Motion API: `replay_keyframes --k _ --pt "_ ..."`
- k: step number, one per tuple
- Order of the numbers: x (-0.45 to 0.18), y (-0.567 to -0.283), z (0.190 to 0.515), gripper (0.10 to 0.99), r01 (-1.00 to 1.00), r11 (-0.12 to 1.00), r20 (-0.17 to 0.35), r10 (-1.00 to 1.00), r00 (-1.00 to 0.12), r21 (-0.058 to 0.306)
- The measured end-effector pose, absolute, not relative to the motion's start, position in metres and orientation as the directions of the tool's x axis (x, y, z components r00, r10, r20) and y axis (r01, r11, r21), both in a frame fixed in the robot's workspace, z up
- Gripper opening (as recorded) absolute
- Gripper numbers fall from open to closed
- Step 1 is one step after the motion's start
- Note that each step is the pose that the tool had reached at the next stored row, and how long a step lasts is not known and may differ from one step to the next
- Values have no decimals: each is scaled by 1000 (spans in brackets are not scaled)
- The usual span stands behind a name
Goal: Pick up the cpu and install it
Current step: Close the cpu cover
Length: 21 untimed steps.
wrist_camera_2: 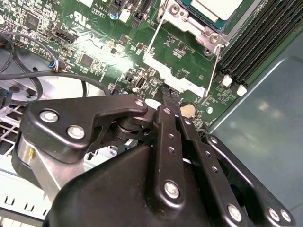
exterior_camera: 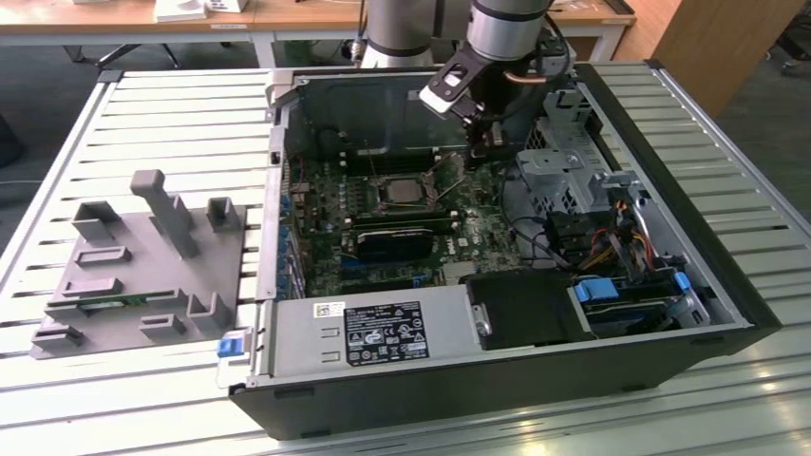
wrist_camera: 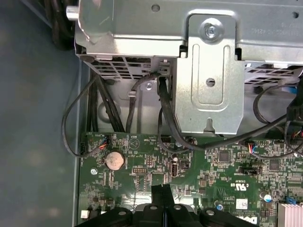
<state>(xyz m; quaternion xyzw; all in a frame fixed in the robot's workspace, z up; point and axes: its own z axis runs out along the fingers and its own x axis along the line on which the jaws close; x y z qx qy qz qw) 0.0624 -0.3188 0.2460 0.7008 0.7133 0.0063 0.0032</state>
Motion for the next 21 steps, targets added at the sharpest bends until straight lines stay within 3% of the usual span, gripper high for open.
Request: replay_keyframes --k 21 --pt "55 -319 246 106 1000 18 4 1000 -18 14"
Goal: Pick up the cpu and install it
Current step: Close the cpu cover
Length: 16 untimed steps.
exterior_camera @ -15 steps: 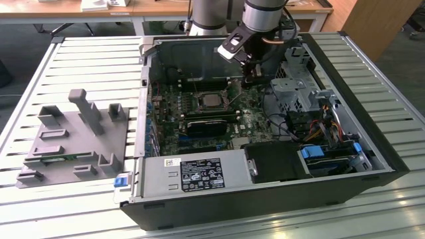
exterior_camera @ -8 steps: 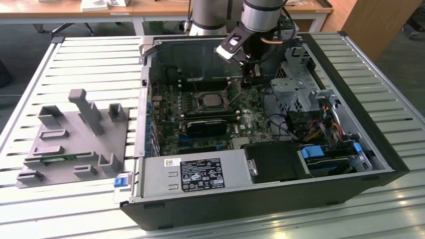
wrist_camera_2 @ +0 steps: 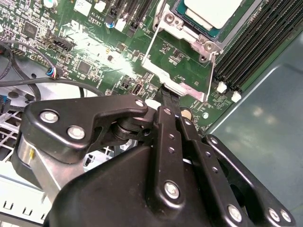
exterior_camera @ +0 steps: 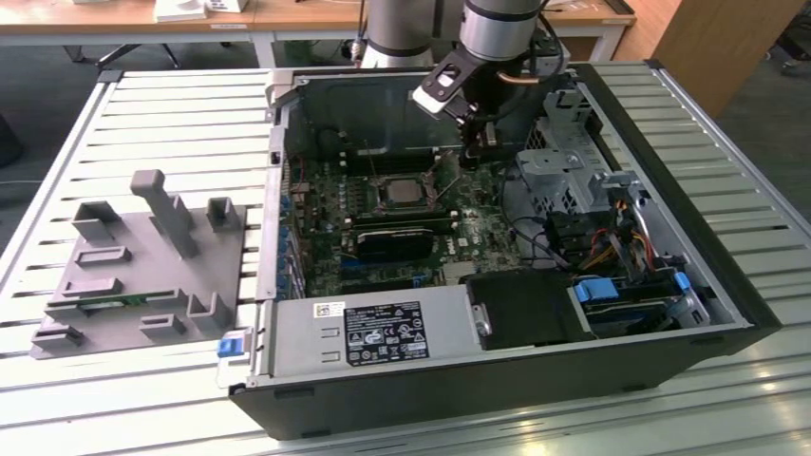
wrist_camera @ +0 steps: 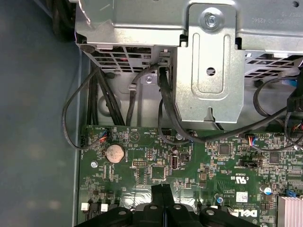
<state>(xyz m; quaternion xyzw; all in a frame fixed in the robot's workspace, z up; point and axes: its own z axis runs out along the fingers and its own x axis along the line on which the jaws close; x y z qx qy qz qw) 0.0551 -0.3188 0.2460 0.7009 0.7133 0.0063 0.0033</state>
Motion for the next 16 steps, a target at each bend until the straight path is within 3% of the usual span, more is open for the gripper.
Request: replay_keyframes --k 16 --pt "49 -319 246 106 1000 18 4 1000 -18 14"
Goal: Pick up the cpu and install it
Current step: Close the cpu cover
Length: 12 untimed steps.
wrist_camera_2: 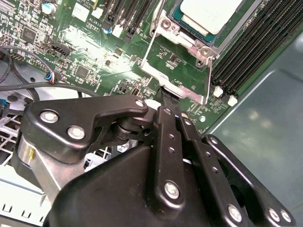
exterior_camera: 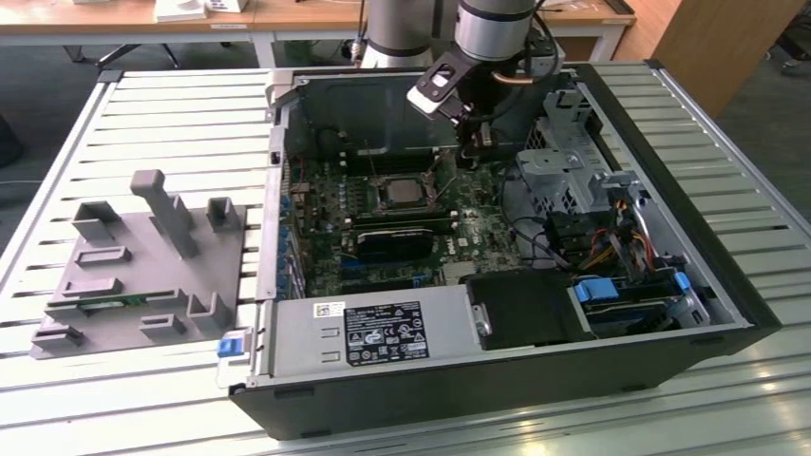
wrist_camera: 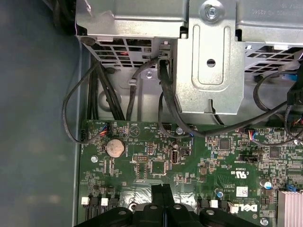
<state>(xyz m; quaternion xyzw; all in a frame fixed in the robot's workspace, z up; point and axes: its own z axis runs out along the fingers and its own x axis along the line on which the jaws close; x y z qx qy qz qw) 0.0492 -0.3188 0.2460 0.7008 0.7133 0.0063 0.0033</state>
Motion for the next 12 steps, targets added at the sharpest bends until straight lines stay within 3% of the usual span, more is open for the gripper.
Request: replay_keyframes --k 12 --pt "47 -319 246 106 1000 18 4 1000 -18 14"
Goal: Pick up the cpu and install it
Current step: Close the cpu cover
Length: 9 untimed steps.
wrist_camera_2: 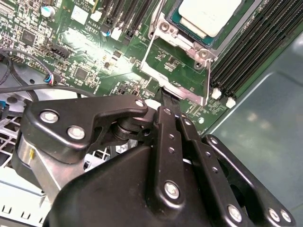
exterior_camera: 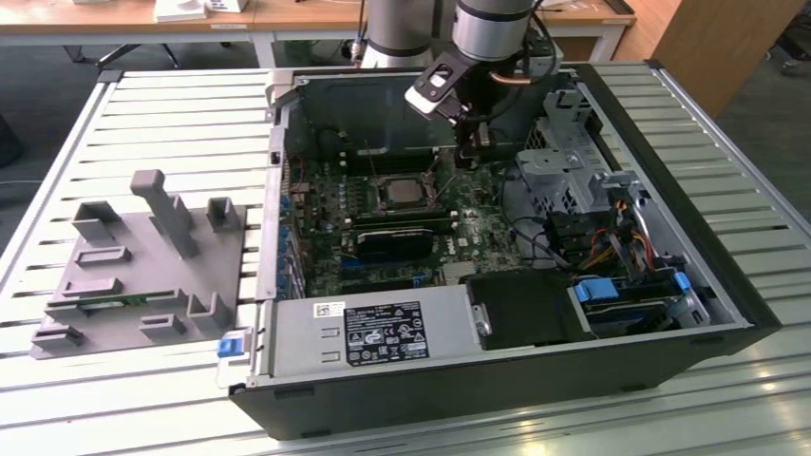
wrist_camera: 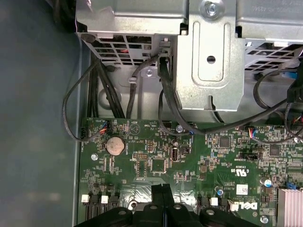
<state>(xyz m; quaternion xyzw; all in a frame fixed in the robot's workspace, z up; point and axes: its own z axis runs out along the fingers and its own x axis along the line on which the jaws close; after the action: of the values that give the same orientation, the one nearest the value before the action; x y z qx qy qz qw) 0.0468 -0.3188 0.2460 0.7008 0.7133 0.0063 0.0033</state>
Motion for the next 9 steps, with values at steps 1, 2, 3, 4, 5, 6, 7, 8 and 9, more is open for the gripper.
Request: replay_keyframes --k 1,2,3,4,5,6,7,8,9 --pt "46 -319 246 106 1000 18 4 1000 -18 14" --pt "46 -319 246 106 1000 18 4 1000 -18 14" --pt "46 -319 246 106 1000 18 4 1000 -18 14" --pt "45 -319 246 106 1000 18 4 1000 -18 14" --pt "45 -319 246 106 1000 18 4 1000 -18 14" --pt "45 -319 246 106 1000 18 4 1000 -18 14" --pt "44 -319 246 106 1000 18 4 1000 -18 14" --pt "44 -319 246 106 1000 18 4 1000 -18 14" --pt "43 -319 246 106 1000 18 4 1000 -18 14"
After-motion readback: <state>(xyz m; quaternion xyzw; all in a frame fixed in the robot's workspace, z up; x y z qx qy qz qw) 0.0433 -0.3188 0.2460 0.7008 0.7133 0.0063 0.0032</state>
